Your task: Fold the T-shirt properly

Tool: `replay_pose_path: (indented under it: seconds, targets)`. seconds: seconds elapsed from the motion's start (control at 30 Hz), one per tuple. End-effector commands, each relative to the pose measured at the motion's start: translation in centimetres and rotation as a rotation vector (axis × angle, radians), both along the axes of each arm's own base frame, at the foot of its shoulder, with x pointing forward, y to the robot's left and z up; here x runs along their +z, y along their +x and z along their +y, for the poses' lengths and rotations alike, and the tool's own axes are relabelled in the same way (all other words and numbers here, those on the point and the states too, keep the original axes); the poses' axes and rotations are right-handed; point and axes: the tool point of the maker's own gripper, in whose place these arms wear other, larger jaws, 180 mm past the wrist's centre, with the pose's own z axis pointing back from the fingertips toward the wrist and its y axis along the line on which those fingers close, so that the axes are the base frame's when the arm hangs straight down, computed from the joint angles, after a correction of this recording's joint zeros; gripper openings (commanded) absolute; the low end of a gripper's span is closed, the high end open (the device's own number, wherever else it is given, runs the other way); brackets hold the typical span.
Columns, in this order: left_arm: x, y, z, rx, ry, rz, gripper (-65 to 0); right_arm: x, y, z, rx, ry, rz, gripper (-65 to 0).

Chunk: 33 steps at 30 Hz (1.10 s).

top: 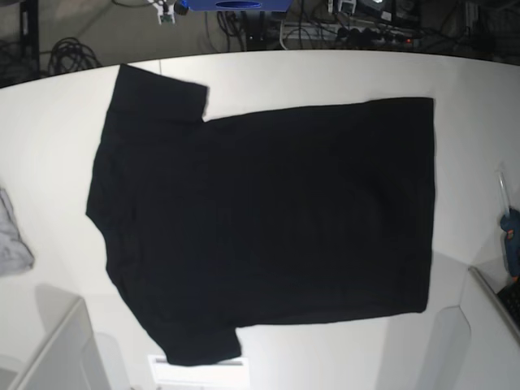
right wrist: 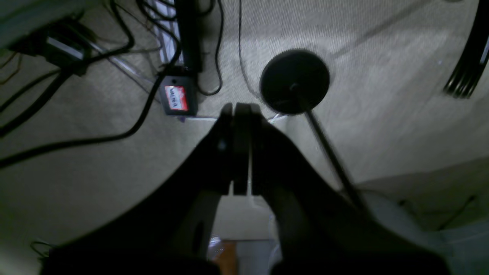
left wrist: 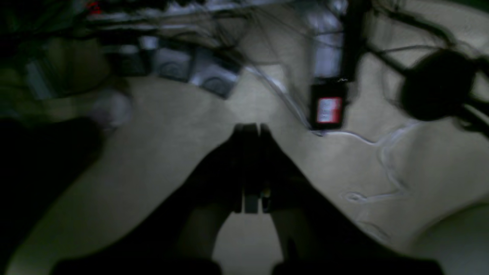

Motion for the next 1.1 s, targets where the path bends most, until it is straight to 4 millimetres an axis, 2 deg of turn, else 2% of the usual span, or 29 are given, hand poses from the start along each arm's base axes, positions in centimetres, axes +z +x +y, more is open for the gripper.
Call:
replay_pose_path:
  seconds: [0.0, 0.07, 0.2, 0.3, 0.37, 0.47, 0.53, 0.77, 0.93, 1.07]
  targets:
    - [0.6, -0.7, 0.7, -0.003, 0.011, -0.008, -65.0, 0.6, -1.1, -1.2, -0.015, -0.024, 0.001, -65.0]
    - [1.7, -1.2, 1.7, -0.018, 0.023, -0.032, -65.0, 1.6, -1.7, -2.0, -0.04, -0.043, -0.008, -65.0]
    - [4.1, -1.3, 2.9, -0.049, 0.035, -0.093, -65.0, 3.9, -1.4, -3.8, -0.073, -0.084, -0.04, -65.0]
    - [6.5, -0.4, 3.7, -0.015, 0.027, -0.164, -65.0, 6.1, -0.5, -5.0, -0.086, -0.114, -0.08, -65.0]
    - [8.3, 0.5, 4.5, 0.039, 0.013, -0.215, -65.0, 7.4, 0.3, -5.0, -0.084, -0.117, -0.105, -65.0]
    - [11.1, 2.1, 5.5, 0.089, -0.017, -0.288, -65.0, 9.4, 1.4, -5.7, -0.094, -0.14, -0.135, -65.0]
    - [13.0, 3.5, 5.5, 0.094, -0.045, -0.338, -65.0, 10.7, 2.1, -5.8, -0.127, -0.152, -0.16, -65.0]
    - [19.2, 7.8, 3.1, 0.031, -0.13, -0.494, -65.0, 16.6, 6.4, -10.0, -0.218, -0.272, -0.298, -65.0]
    - [23.7, 11.5, 5.7, 0.033, -0.059, -0.631, -65.0, 21.1, 10.3, -12.3, -0.229, -0.341, -0.424, -65.0]
    - [26.3, 14.0, 7.7, 0.044, 0.005, -0.725, -65.0, 23.4, 13.9, -13.2, -0.24, -0.368, -0.535, -65.0]
